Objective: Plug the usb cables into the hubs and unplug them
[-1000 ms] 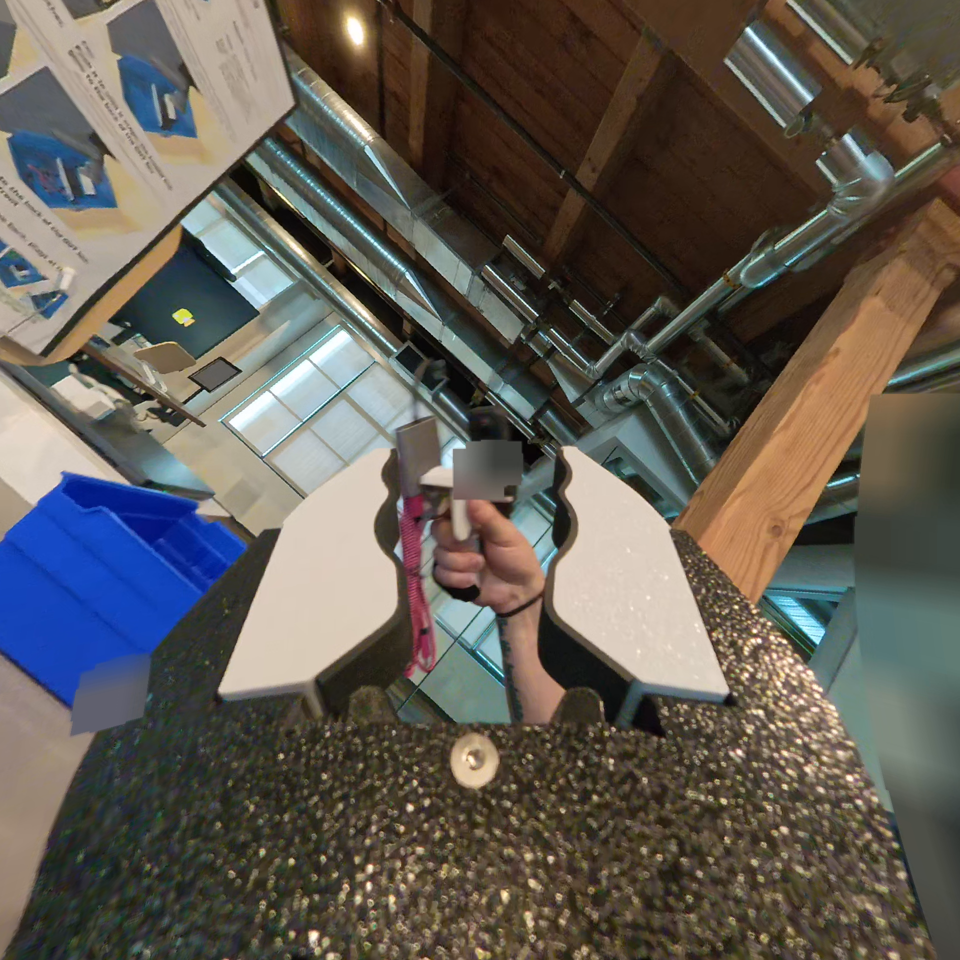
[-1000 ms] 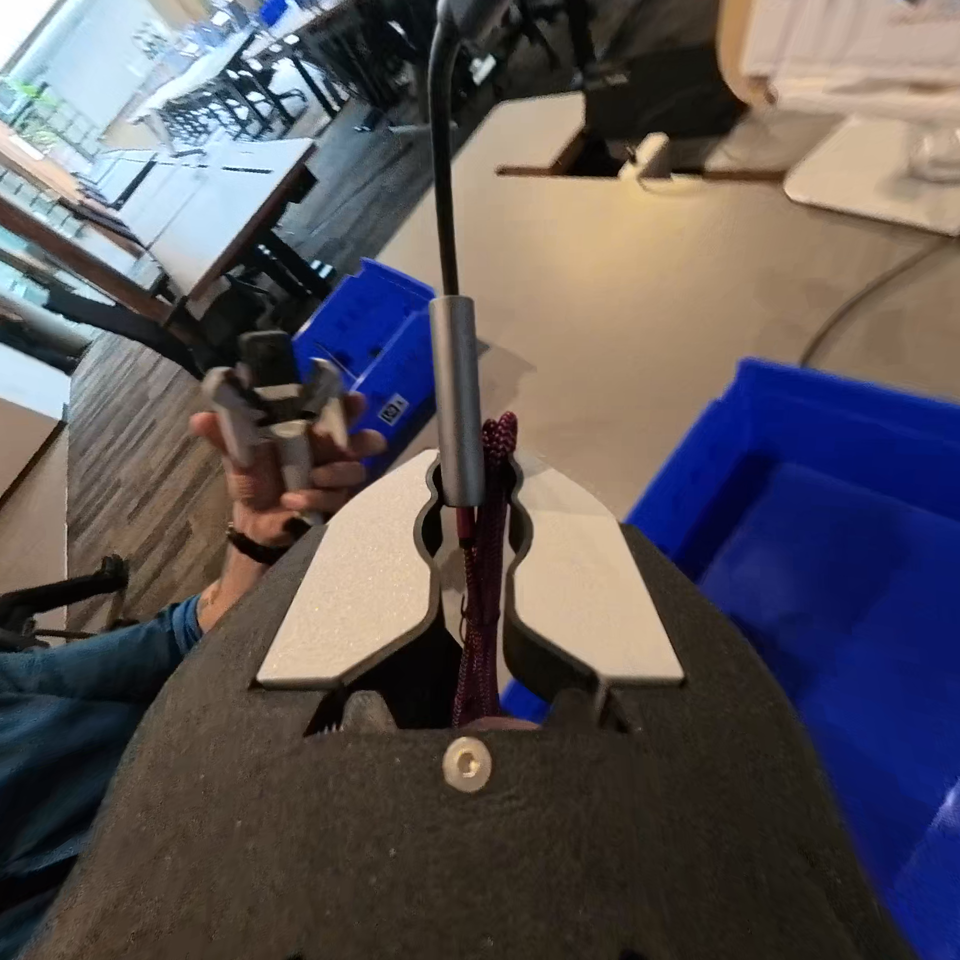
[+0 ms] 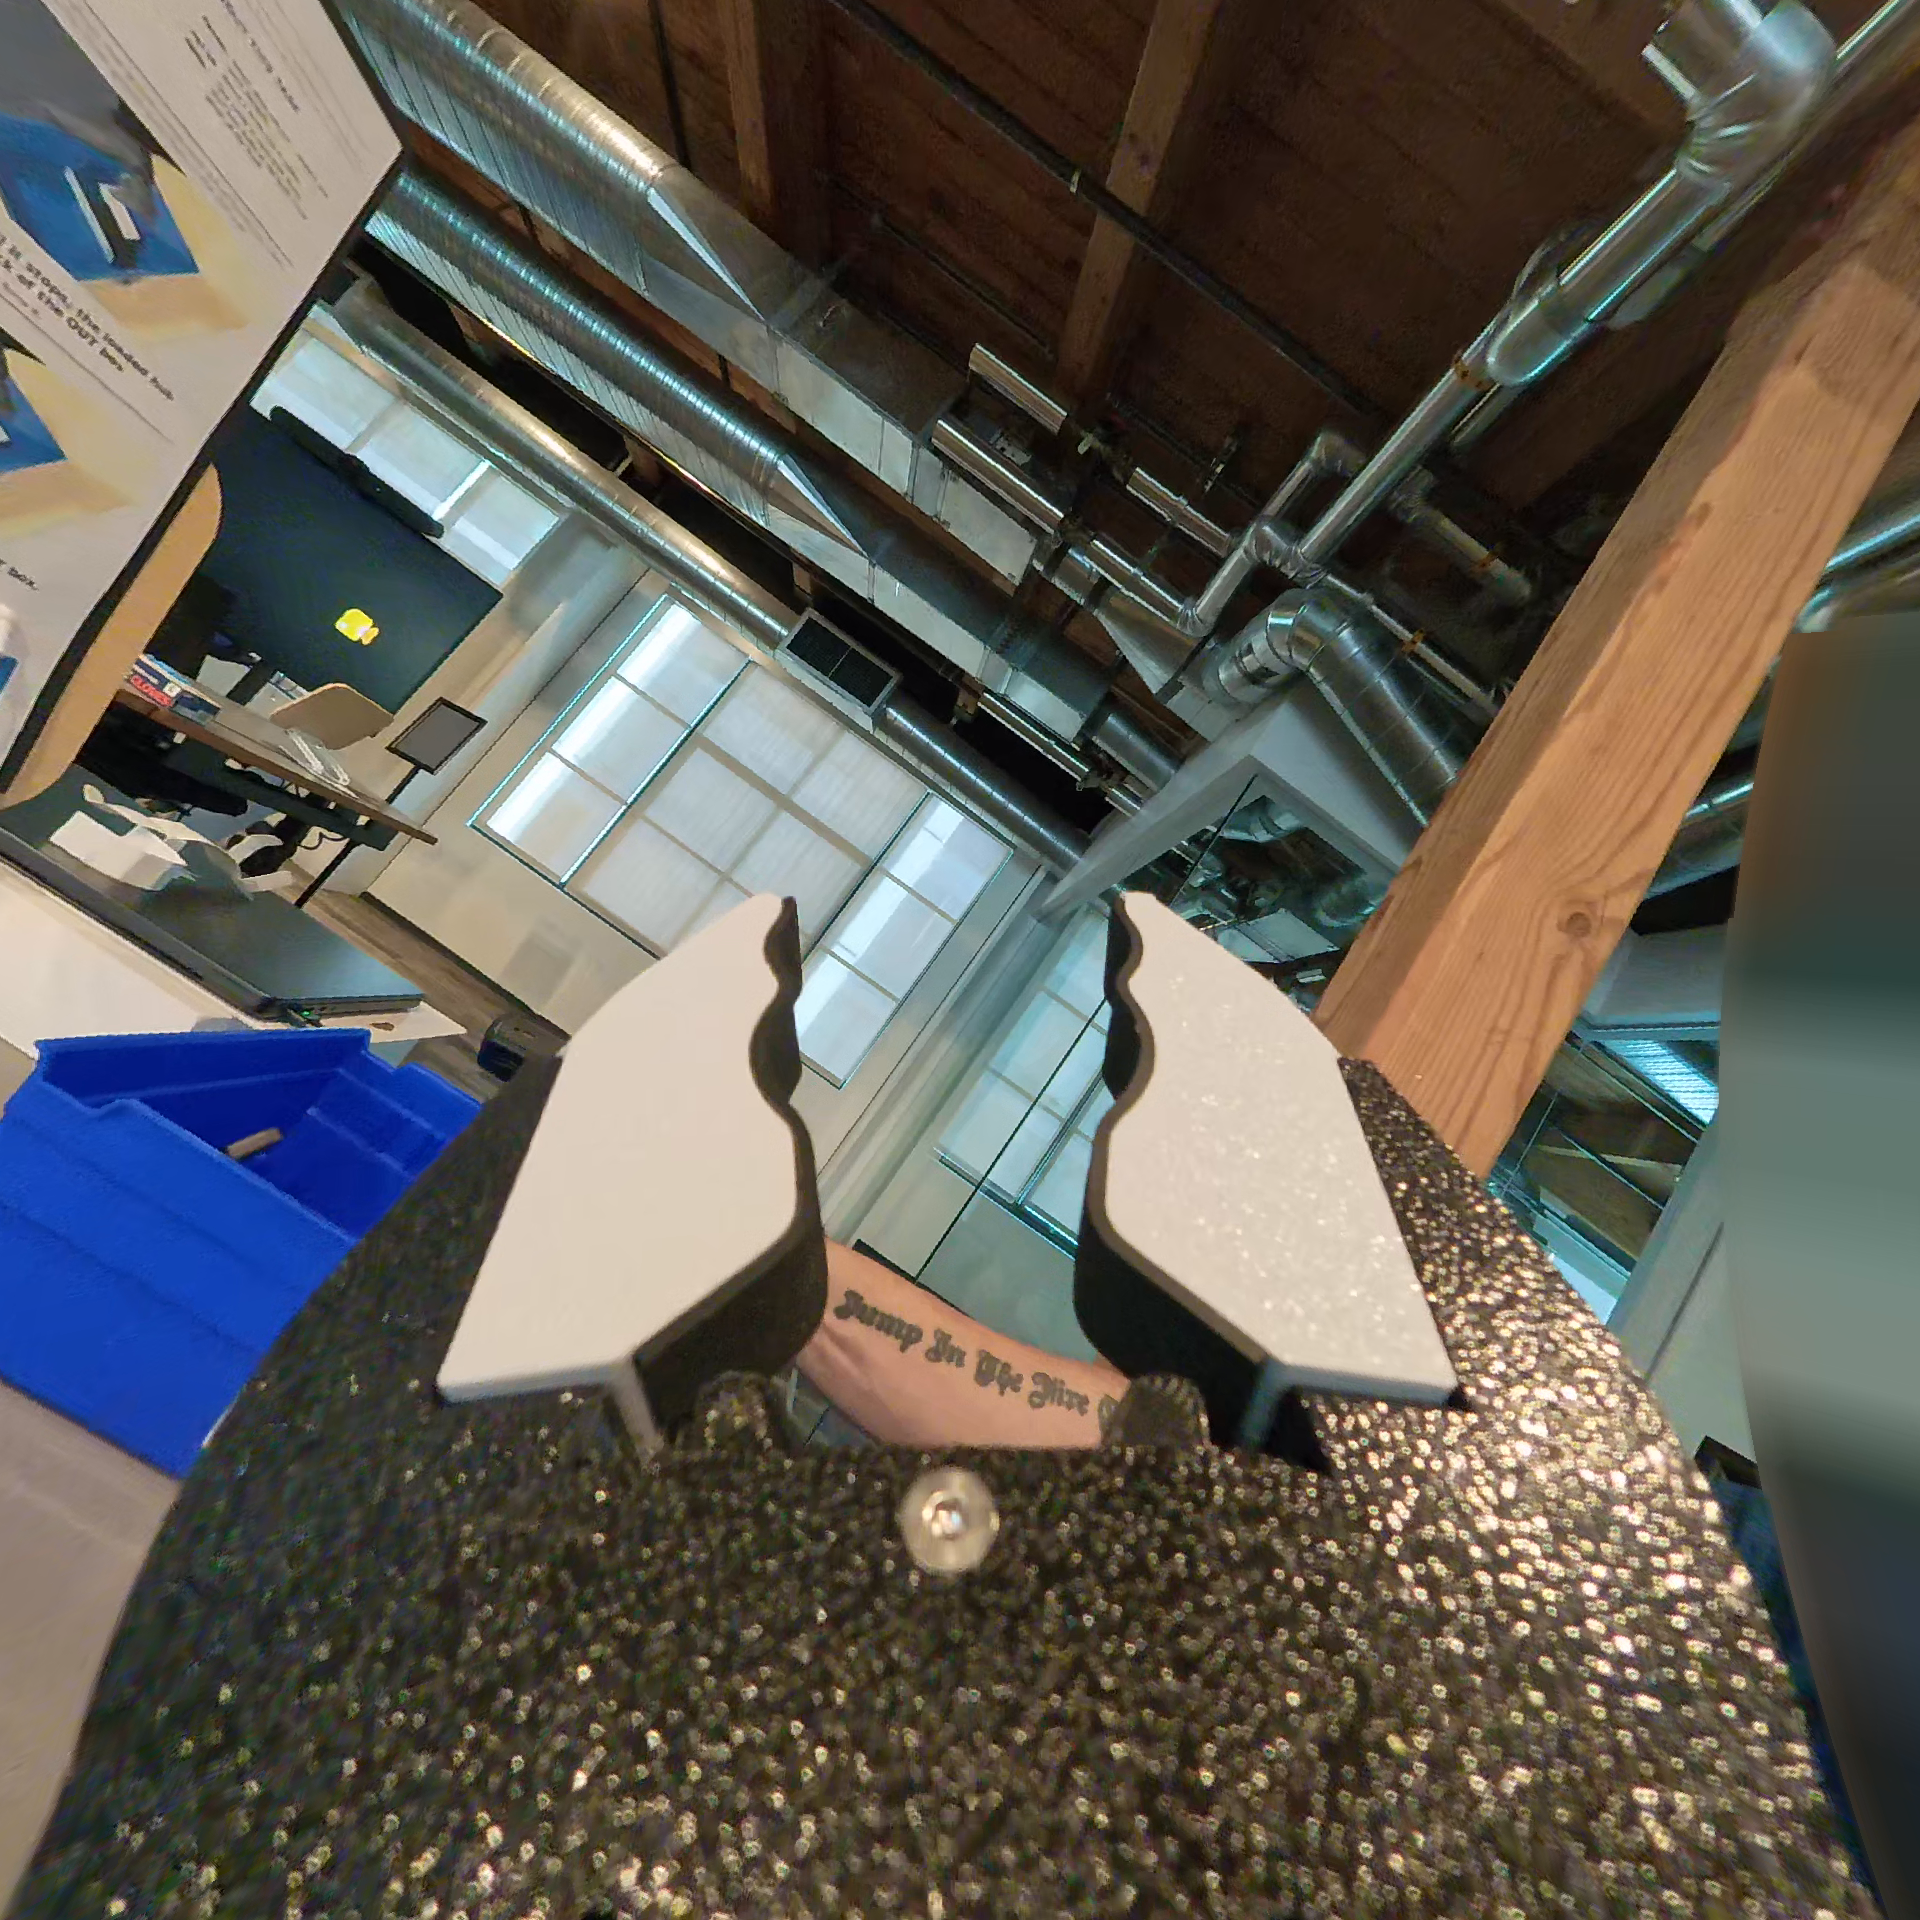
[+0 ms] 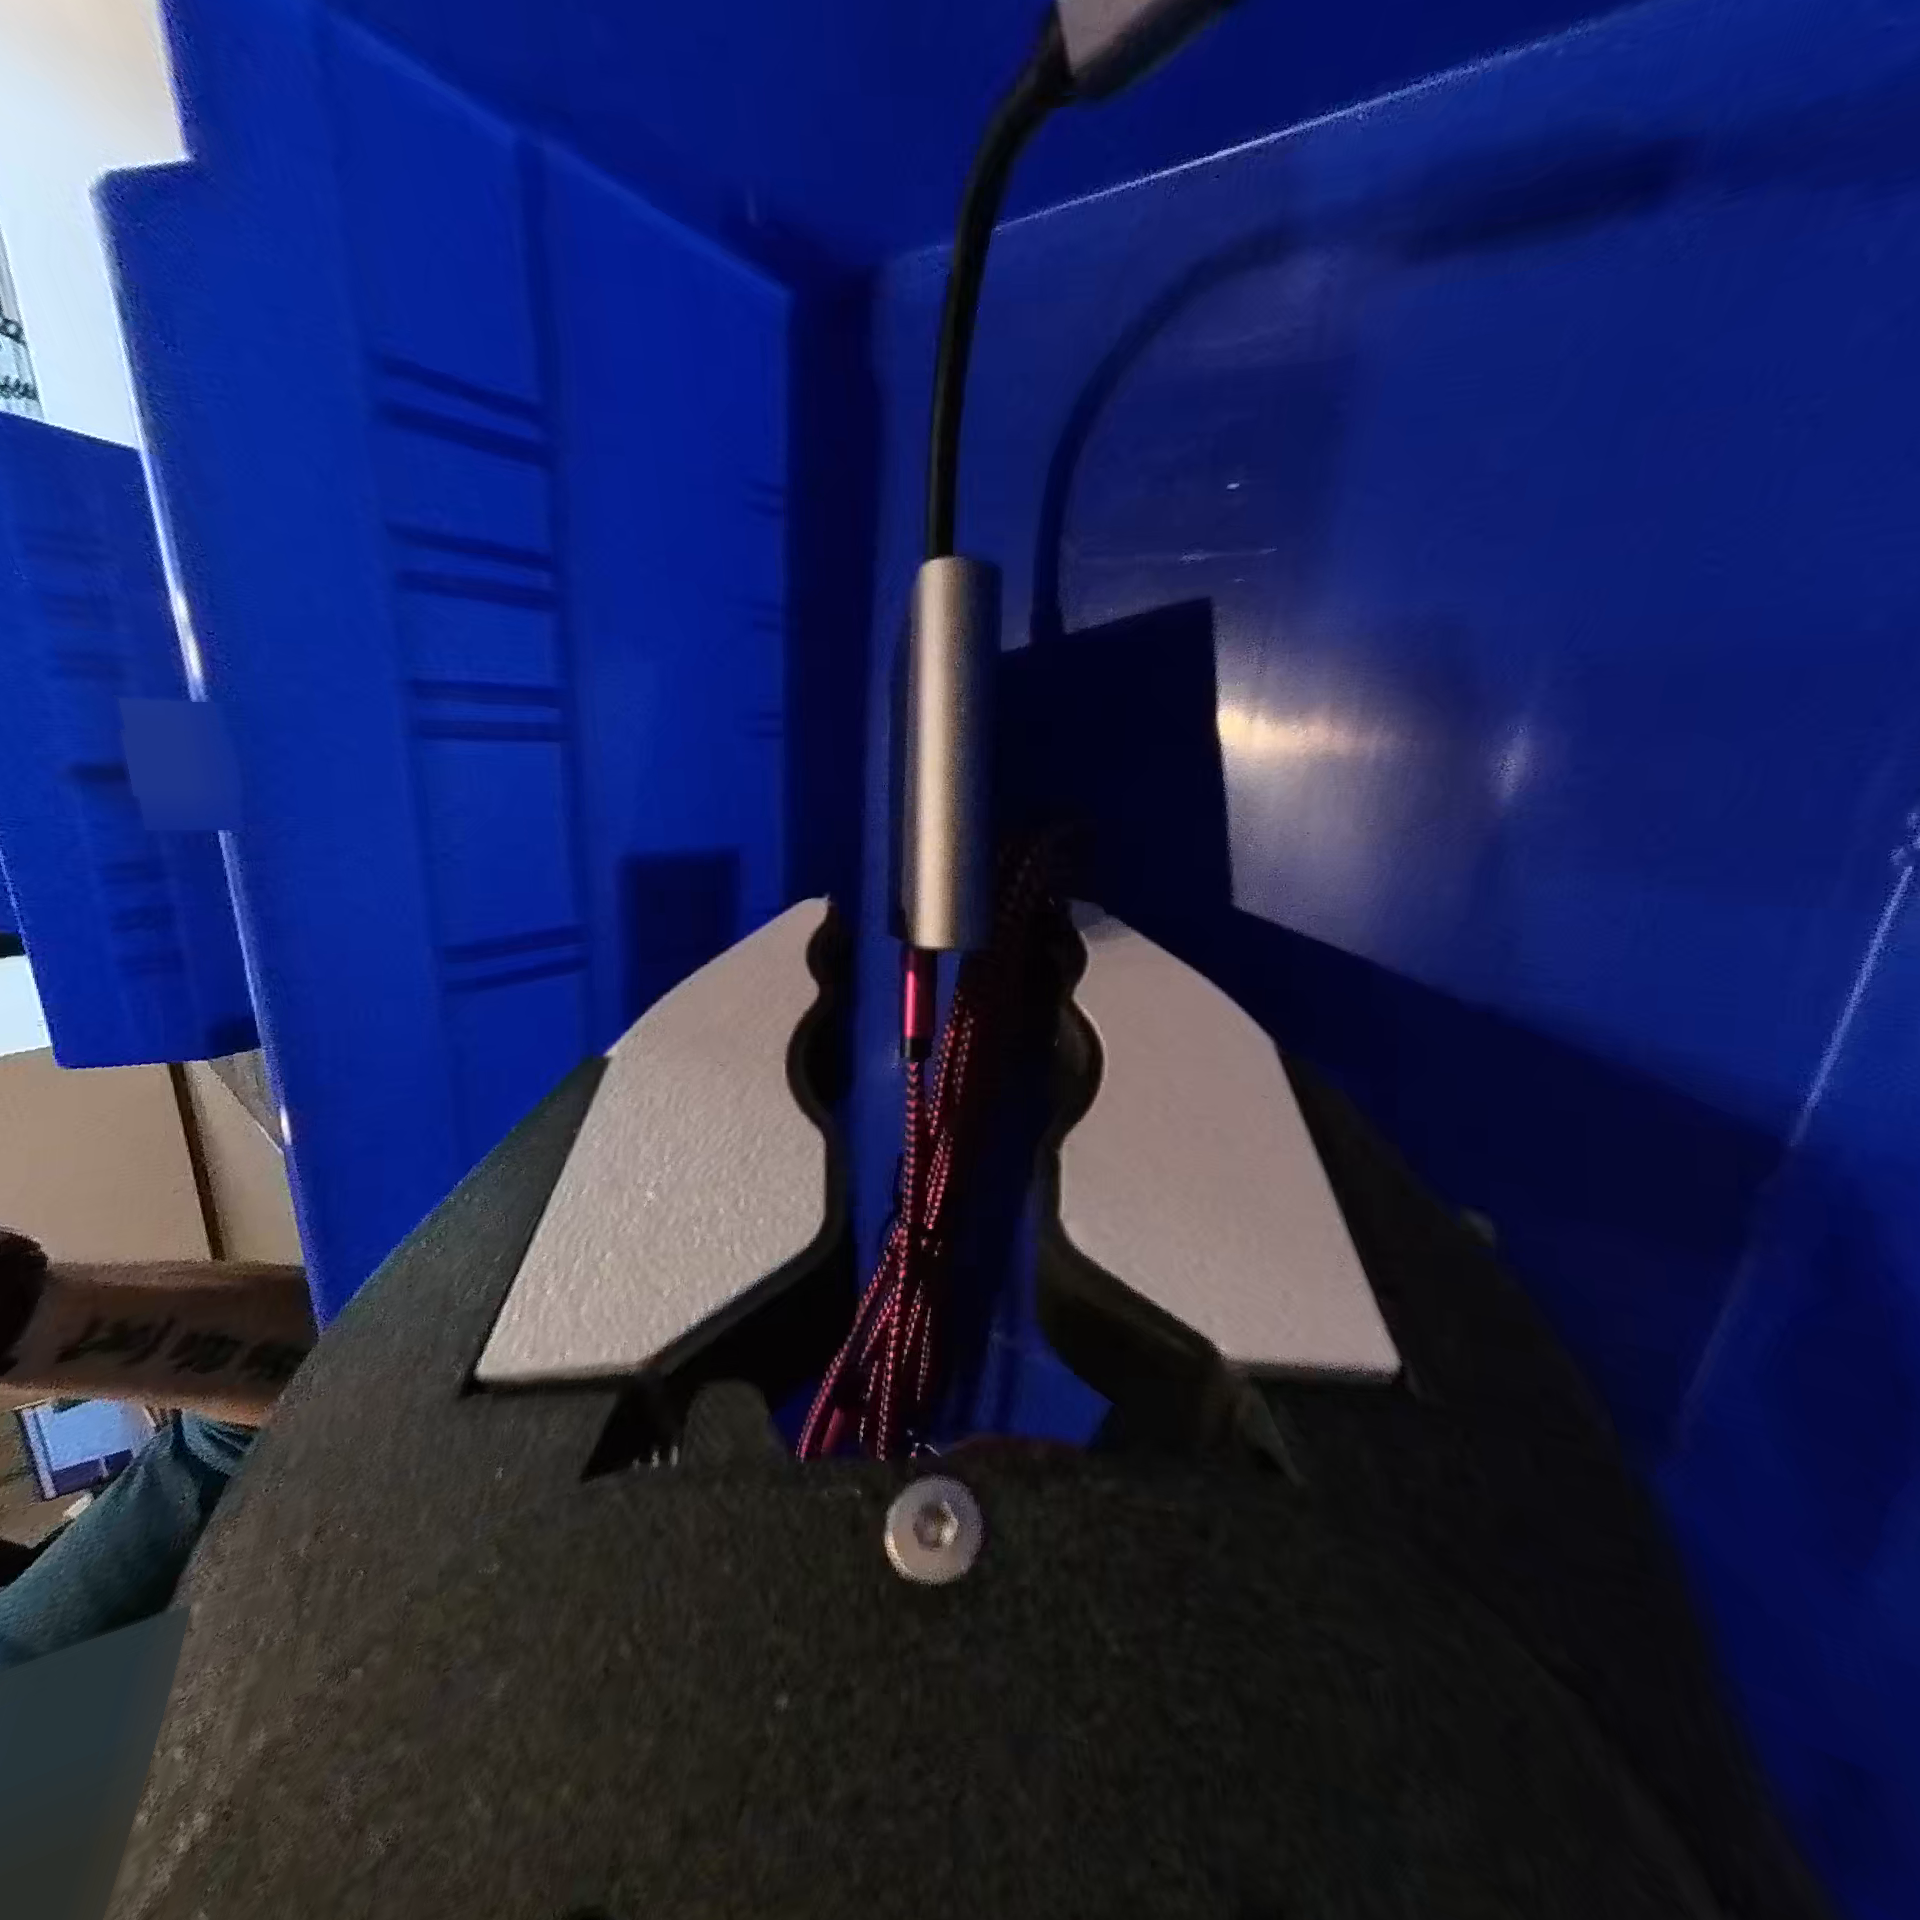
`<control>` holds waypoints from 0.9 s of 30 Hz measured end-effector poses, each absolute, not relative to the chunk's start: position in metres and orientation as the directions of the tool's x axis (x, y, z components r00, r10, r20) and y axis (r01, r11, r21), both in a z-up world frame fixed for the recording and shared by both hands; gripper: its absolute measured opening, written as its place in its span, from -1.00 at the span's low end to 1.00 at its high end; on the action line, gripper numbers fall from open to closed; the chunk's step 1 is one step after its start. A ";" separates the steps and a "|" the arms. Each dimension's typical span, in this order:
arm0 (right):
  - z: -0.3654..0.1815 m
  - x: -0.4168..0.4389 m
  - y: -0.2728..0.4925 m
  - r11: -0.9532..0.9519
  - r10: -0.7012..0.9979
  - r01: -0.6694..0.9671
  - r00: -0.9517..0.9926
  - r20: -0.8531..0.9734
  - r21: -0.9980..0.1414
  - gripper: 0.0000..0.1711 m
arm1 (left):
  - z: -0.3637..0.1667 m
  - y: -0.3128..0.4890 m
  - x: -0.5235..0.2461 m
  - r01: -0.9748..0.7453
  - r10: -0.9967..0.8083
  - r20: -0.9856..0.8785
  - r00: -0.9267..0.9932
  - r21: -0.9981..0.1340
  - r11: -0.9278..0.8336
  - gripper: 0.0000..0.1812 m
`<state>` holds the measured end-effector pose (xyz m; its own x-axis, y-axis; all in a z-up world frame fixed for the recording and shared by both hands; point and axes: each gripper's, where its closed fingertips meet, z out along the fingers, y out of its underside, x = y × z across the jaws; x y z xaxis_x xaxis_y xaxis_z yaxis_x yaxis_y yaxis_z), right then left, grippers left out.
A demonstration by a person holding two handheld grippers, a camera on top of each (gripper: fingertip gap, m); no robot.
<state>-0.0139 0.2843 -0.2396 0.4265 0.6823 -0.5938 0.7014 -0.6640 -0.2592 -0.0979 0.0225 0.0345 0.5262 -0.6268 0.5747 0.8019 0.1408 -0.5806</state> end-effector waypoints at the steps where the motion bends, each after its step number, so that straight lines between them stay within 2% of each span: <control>1: -0.239 -0.014 0.284 -0.661 0.685 0.703 0.422 -0.594 -0.262 -0.57 | 0.033 0.024 -0.098 0.802 -0.626 0.576 0.525 -0.582 0.138 -0.39; 4: -0.233 -0.015 0.285 -0.647 0.706 0.707 0.415 -0.574 -0.285 -0.54 | 0.032 0.025 -0.096 0.801 -0.625 0.579 0.523 -0.584 0.131 -0.38; 9: -0.201 -0.016 0.295 -0.577 0.799 0.713 0.388 -0.460 -0.400 -0.51 | 0.034 0.026 -0.093 0.782 -0.623 0.564 0.542 -0.611 0.126 -0.38; 16: -0.111 -0.039 0.276 -0.299 0.953 0.731 0.255 -0.162 -0.614 -0.52 | 0.049 0.021 -0.093 0.692 -0.590 0.522 0.616 -0.716 0.089 -0.38; 22: -0.055 -0.082 0.188 -0.017 1.000 0.703 -0.001 -0.026 -0.711 -0.52 | 0.051 -0.033 -0.130 0.372 -0.396 0.343 0.851 -0.928 -0.006 -0.35; 27: -0.056 -0.109 0.128 0.136 0.986 0.680 -0.165 0.030 -0.721 -0.53 | 0.035 -0.101 -0.197 0.094 -0.166 0.131 0.977 -0.972 -0.214 -0.34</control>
